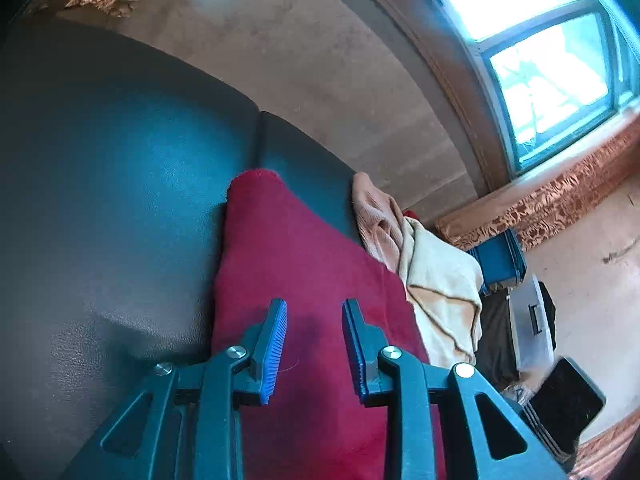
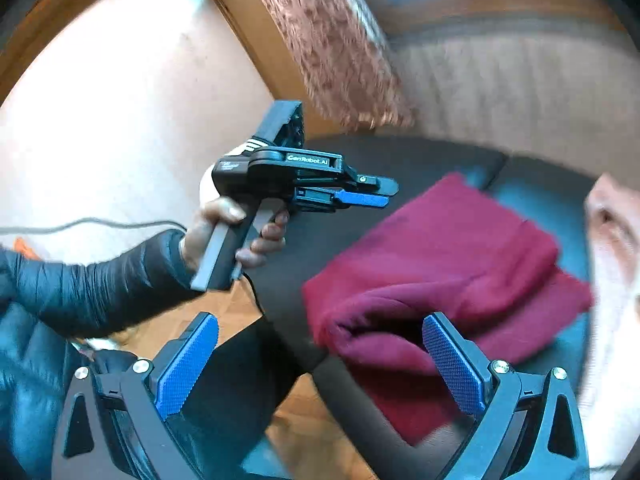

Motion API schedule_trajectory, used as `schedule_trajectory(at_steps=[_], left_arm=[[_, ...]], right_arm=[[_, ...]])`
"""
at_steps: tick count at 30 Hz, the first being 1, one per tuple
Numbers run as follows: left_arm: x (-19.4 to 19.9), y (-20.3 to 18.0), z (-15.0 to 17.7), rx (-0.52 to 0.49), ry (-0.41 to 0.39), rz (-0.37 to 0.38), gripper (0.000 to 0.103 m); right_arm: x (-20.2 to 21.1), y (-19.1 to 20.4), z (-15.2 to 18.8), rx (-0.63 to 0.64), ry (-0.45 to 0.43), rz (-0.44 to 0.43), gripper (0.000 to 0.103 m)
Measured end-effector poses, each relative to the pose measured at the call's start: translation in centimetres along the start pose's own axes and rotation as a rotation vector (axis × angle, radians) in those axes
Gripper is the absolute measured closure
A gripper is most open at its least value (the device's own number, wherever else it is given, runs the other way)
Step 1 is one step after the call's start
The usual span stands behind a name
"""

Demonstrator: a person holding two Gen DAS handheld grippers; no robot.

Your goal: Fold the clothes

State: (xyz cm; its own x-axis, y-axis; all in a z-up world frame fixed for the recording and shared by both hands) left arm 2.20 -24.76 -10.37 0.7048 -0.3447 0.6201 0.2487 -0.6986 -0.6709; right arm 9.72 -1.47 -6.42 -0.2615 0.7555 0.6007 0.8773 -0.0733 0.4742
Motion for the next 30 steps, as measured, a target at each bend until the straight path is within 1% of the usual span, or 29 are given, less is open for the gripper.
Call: schedule_trajectory(at_steps=[1, 2, 4, 5, 6, 7, 9, 10, 11, 12, 13, 14, 15, 16, 18, 19, 20, 23, 26, 27, 28, 29, 30], left_arm=[[-0.2, -0.1, 0.5, -0.016, -0.006, 0.01, 0.076], [-0.6, -0.6, 1.1, -0.047, -0.004, 0.023, 0.076], [-1.7, -1.8, 2.4, -0.125, -0.001, 0.031, 0.075], [-2.4, -2.4, 3.0, -0.166, 0.002, 0.032, 0.075], [-3.4, -2.7, 3.9, -0.213, 0.016, 0.012, 0.074], [-3.9, -2.9, 4.3, -0.251, 0.013, -0.007, 0.074], [-5.0, -3.3, 5.2, -0.328, 0.005, -0.044, 0.074], [-5.5, -3.5, 5.6, -0.365, 0.002, -0.063, 0.074], [-5.5, -3.6, 5.7, -0.388, 0.0, -0.077, 0.074], [-5.4, -3.6, 5.6, -0.385, 0.005, -0.074, 0.074], [-5.3, -3.5, 5.5, -0.371, 0.007, -0.062, 0.074], [-5.1, -3.5, 5.3, -0.357, 0.009, -0.05, 0.074], [-5.0, -3.4, 5.2, -0.342, 0.01, -0.038, 0.074], [-4.9, -3.3, 5.0, -0.329, 0.011, -0.027, 0.074], [-4.8, -3.4, 5.0, -0.32, -0.001, -0.023, 0.074], [-4.6, -3.4, 5.0, -0.324, -0.009, -0.029, 0.074], [-4.5, -3.6, 5.0, -0.33, -0.019, -0.038, 0.074], [-3.4, -3.8, 5.3, -0.348, -0.053, -0.051, 0.074], [-2.5, -3.9, 5.4, -0.36, -0.08, -0.053, 0.074], [-2.2, -3.8, 5.5, -0.367, -0.086, -0.053, 0.074], [-1.8, -3.8, 5.7, -0.375, -0.093, -0.052, 0.074], [-1.4, -3.8, 5.8, -0.382, -0.099, -0.052, 0.074], [-1.1, -3.8, 6.0, -0.393, -0.105, -0.05, 0.074]], right_arm=[[-1.2, -0.5, 0.5, -0.029, 0.039, 0.0, 0.003], [-2.3, -1.1, 1.3, -0.062, 0.078, 0.007, 0.016], [-3.4, -2.1, 3.0, -0.128, 0.114, 0.006, 0.029], [-3.8, -2.8, 4.2, -0.163, 0.118, 0.014, 0.029], [-4.1, -3.7, 5.7, -0.199, 0.117, 0.027, 0.029], [-4.5, -4.6, 7.2, -0.235, 0.116, 0.041, 0.032], [-3.4, -5.5, 7.9, -0.312, -0.013, -0.024, 0.034], [-2.8, -5.9, 7.9, -0.356, -0.058, -0.052, 0.034], [-2.2, -6.3, 8.0, -0.4, -0.104, -0.08, 0.033], [-1.7, -6.6, 8.0, -0.439, -0.136, -0.103, 0.033], [-1.1, -6.9, 8.1, -0.476, -0.159, -0.122, 0.031], [-0.2, -7.2, 7.8, -0.498, -0.188, -0.132, 0.02], [0.8, -7.4, 7.4, -0.511, -0.221, -0.137, 0.013], [1.9, -7.4, 7.0, -0.514, -0.258, -0.134, 0.002], [4.3, -7.8, 5.7, -0.517, -0.349, -0.104, 0.0], [5.0, -8.2, 5.3, -0.523, -0.381, -0.083, 0.0], [5.2, -8.7, 4.8, -0.525, -0.391, -0.045, 0.0], [5.3, -10.9, 2.7, -0.523, -0.398, 0.095, 0.0], [4.3, -13.4, 1.6, -0.561, -0.361, 0.219, 0.001], [4.0, -14.1, 1.3, -0.566, -0.343, 0.246, 0.003], [3.2, -14.7, 1.0, -0.574, -0.322, 0.253, 0.017], [2.2, -15.3, 0.8, -0.586, -0.299, 0.253, 0.047], [1.1, -16.0, 0.7, -0.598, -0.276, 0.254, 0.065]])
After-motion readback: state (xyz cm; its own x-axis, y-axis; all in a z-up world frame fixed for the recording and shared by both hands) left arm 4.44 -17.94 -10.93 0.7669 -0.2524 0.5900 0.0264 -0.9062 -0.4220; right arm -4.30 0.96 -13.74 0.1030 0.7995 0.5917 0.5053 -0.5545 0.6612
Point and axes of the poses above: each gripper's, at about its wrist camera, not at the fingertips, and x roughly against the way its jaws point, y to its left, z to its underside, the point moved 9 cm from there along -x, roughly the way its jaws point, and after that the axes turned 3 degrees about -z, right-handed, at the moved point
